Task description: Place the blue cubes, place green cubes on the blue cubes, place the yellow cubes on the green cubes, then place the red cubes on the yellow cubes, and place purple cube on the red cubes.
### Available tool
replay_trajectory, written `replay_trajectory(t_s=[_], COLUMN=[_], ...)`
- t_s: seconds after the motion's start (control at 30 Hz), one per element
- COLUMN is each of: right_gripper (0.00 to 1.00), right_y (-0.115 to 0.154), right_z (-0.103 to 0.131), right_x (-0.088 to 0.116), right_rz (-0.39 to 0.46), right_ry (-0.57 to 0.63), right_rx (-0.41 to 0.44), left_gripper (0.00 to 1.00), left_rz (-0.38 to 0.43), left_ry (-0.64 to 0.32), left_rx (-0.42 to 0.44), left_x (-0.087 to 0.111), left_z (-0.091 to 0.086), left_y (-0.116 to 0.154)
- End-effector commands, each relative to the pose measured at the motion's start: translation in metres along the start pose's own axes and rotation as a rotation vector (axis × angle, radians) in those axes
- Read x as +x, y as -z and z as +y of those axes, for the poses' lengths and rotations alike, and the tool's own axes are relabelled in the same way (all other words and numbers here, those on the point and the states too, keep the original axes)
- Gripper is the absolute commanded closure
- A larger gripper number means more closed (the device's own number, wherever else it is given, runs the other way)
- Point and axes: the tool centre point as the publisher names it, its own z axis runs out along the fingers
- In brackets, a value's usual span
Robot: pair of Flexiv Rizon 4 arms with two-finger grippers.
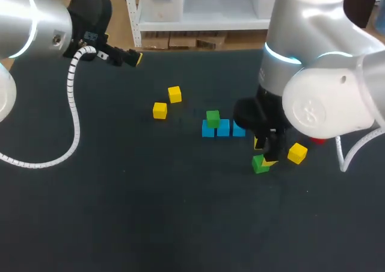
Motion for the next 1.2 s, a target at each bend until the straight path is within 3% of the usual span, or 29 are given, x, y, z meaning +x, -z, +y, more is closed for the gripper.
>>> replay_trajectory(t_s=[0.03, 0.6, 0.67, 0.73, 0.77, 1.2], right_gripper=[0.00, 0.00, 0.57, 0.91, 1.00, 1.00], right_y=[0.004, -0.018, -0.018, -0.018, -0.018, 0.015], right_z=[0.006, 0.003, 0.003, 0.003, 0.002, 0.002], right_x=[-0.001, -0.001, -0.001, 0.000, -0.001, -0.001], right_rz=[0.011, 0.060, 0.058, 0.042, 0.040, 0.082], right_ry=[0.014, 0.027, 0.022, 0.012, 0.010, -0.035], right_rx=[-0.009, -0.034, -0.032, -0.034, -0.033, -0.001], left_gripper=[0.00, 0.00, 0.00, 0.00, 0.00, 0.00], left_rz=[-0.001, -0.001, -0.001, -0.001, -0.001, -0.001], left_ry=[-0.001, -0.001, -0.001, -0.001, -0.001, -0.001], left_rx=[0.002, 0.002, 0.002, 0.002, 0.002, 0.002], left_x=[0.000, 0.000, 0.000, 0.000, 0.000, 0.000], left_z=[0.001, 0.001, 0.001, 0.001, 0.001, 0.001], left_y=[0.000, 0.000, 0.000, 0.000, 0.000, 0.000])
